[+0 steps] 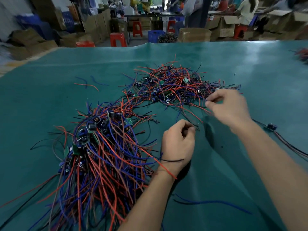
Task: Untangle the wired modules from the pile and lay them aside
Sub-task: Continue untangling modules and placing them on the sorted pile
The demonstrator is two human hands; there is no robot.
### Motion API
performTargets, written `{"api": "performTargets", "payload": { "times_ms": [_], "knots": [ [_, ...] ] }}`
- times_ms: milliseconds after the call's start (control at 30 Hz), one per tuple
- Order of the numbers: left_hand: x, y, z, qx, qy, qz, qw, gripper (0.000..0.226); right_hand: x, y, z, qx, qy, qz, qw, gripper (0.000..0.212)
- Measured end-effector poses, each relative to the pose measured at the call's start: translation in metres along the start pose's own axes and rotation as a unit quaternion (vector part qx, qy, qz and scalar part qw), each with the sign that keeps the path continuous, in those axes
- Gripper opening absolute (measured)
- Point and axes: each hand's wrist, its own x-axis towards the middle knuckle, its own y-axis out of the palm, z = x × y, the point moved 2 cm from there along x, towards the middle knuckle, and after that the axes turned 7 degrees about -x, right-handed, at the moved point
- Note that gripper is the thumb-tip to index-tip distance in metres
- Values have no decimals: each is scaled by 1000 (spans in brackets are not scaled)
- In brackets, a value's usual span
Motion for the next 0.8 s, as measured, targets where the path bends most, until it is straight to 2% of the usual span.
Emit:
{"api": "performTargets", "payload": {
  "times_ms": [100, 233, 333, 467, 600, 700, 800],
  "knots": [
    [-1, 0, 0, -32, -11, -1, 999, 17, -31, -21, 6, 196, 18, -32, 980, 6],
    [-2, 0, 0, -85, -40, -3, 996, 23, -73, -19, 20, 355, -16, 21, 934, 20],
    [-1, -1, -4, -90, -32, -13, 995, 33, -89, -2, 20, 347, -50, 73, 934, 36],
    [-3, -2, -12, -171, -50, -26, 984, 42, -87, 7, 16, 346, -34, 66, 935, 18],
    [-1, -2, -12, -157, -46, 4, 987, 25, -86, 8, 14, 366, -33, 77, 927, 25],
    [-1, -3, -11, -145, -37, -1, 989, 12, -83, 8, 11, 392, -9, 67, 917, 31],
    [-2, -3, -10, -141, -50, 5, 989, 14, -81, 8, 8, 430, 21, 62, 900, 35]
  ]
}}
